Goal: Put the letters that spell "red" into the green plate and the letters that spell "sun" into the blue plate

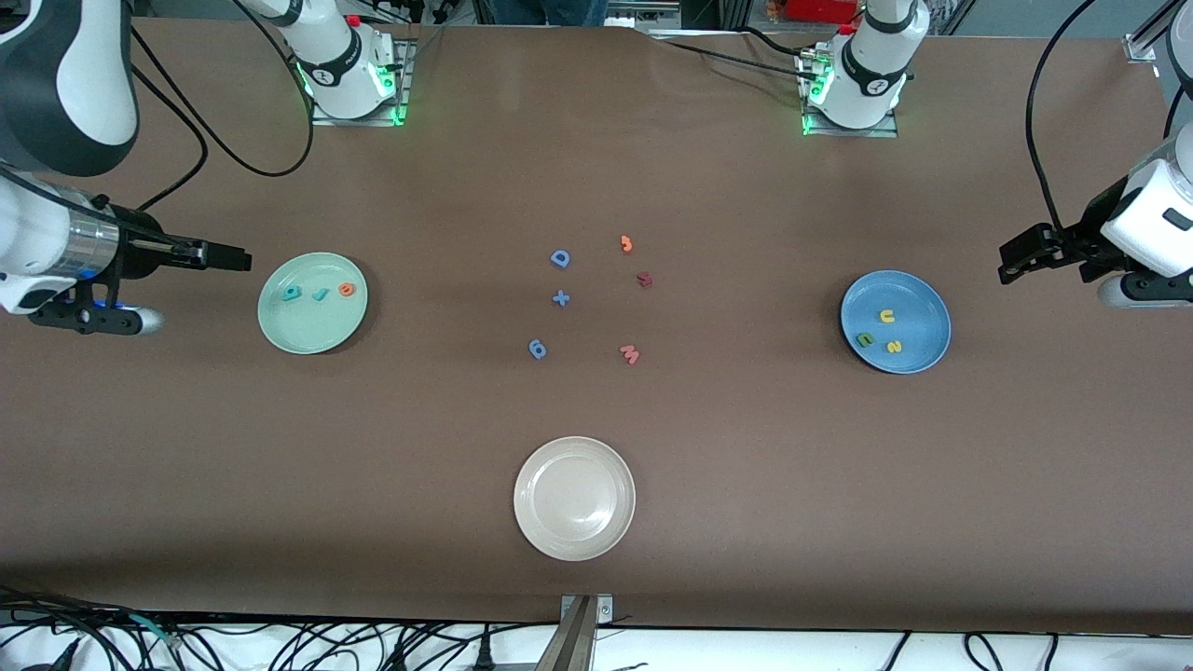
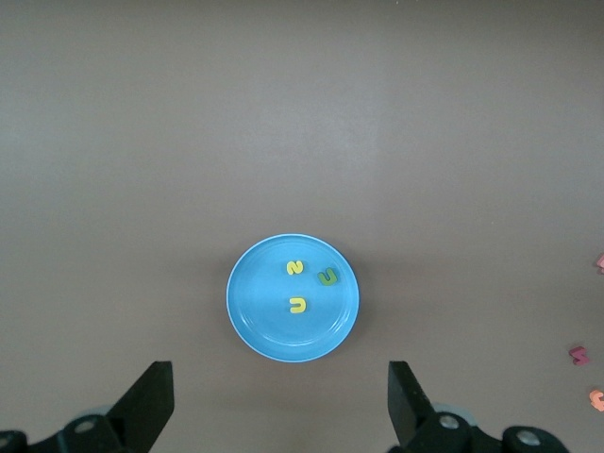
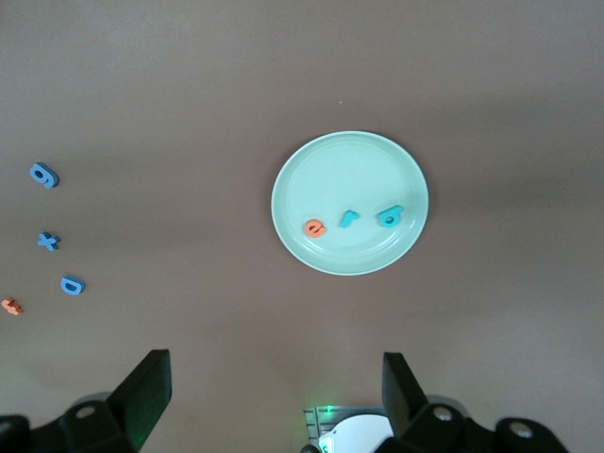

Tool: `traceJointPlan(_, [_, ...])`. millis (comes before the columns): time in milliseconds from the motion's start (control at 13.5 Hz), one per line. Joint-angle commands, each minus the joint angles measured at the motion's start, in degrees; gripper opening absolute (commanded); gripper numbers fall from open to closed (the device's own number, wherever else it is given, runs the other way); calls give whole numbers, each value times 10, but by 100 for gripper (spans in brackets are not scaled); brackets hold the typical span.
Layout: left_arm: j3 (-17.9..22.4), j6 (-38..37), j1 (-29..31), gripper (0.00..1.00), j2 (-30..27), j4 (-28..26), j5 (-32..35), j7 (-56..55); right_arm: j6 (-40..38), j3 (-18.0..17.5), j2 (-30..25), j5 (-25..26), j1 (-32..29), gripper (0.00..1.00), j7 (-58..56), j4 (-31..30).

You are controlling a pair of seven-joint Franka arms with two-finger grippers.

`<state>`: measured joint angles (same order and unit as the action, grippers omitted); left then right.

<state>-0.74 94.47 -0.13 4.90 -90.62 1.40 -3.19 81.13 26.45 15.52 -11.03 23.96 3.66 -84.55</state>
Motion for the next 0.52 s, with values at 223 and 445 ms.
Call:
traceJointPlan(223, [2, -1, 0, 100, 3, 8, -6, 13, 31, -155, -51, 73, -125, 99, 0, -22])
traceJointPlan(445, [2, -1, 0, 100, 3, 8, -6, 13, 83, -238, -90, 87, -199, 99, -1, -84])
